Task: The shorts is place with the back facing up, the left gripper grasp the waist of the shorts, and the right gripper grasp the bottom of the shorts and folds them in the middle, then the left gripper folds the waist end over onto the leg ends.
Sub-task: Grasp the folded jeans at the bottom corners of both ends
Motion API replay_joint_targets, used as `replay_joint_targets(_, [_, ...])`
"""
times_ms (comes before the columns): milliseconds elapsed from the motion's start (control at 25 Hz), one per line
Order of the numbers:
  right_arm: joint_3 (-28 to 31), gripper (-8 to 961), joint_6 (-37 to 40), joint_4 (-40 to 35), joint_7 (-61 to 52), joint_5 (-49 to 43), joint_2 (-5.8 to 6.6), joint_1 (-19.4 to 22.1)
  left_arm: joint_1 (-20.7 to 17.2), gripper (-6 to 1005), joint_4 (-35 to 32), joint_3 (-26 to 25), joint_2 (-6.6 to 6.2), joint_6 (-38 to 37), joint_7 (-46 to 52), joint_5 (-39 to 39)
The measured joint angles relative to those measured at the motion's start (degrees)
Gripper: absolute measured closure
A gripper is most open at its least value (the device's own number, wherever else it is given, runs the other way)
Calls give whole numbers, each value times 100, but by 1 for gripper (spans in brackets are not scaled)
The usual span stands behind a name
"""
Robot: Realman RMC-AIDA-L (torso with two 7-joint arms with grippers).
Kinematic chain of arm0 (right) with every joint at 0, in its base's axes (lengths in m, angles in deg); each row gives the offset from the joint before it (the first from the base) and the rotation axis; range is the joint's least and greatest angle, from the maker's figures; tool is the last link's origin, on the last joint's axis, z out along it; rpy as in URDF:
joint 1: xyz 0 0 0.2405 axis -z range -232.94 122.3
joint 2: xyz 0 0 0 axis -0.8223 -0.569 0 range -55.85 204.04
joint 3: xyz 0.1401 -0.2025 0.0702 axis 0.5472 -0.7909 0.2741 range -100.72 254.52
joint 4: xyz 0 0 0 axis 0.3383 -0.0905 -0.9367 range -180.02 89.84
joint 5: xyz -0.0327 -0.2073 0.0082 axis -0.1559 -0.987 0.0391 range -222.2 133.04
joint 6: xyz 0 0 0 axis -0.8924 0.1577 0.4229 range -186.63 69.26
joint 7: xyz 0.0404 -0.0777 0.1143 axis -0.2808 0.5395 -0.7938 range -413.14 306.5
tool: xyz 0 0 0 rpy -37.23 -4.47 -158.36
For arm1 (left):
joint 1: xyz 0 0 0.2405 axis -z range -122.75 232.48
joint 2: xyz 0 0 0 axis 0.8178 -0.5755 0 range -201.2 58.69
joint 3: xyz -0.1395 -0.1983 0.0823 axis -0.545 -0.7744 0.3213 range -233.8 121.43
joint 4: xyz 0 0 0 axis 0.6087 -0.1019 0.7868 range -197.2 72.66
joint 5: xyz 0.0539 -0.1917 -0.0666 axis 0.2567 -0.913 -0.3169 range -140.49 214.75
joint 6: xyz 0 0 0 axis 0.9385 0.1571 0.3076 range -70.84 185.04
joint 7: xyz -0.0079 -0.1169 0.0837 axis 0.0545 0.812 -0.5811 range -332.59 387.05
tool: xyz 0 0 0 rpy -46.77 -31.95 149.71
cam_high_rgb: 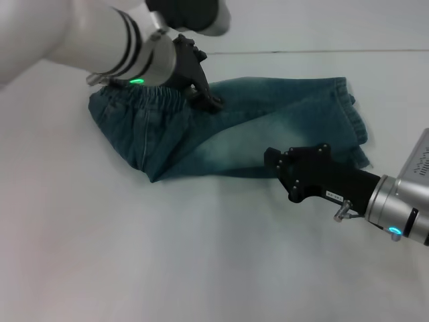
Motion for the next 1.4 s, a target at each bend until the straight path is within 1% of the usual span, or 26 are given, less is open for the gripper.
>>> replay_joint_targets(80, [-40,955,1,30,1,-2,-5,-10,256,258,299,93,4,39,131,331])
replay_joint_targets(240, [-83,955,1,57,2,-3,-7,-23,693,176,857,108,-6,189,265,748])
replay_joint_targets(280, [-91,955,1,58,-2,-3,-7,-24,693,156,857,108,-6,189,265,748])
replay_joint_targets(320, [-99,955,1,58,-10,-3,-7,-24,913,135,1196,102,-28,268,307,841])
replay_joint_targets(360, [-99,955,1,58,-10,-3,-7,-24,1046,136,1427,67,-52,346,308,849])
replay_joint_targets(480, [-139,954,1,56,-22,-3,-5,-24,1123,139,1598,47,-77,449,304,852])
replay_joint_targets(640, [-161,954,3,56,-30,-3,-3,-24,1230,140,1962,49,-155,642,255,858])
replay_joint_targets(760, [-164,954,4,62,-32,-3,-2,-20,1238,139,2206,38,-215,842,174,861])
replay_joint_targets(800, [-166,954,5,65,-32,-3,-2,-18,1238,139,2206,38,-215,842,174,861])
replay_joint_targets(840, [-168,954,6,71,-33,-3,-2,-16,1237,139,2395,30,-237,996,86,863])
replay_joint_targets(1160, [-178,955,9,119,-36,-3,-2,-10,1296,140,2743,47,-250,1315,-56,866])
replay_joint_targets(1400, [-177,955,9,119,-39,-3,4,27,1516,139,3199,89,-244,1334,-128,870])
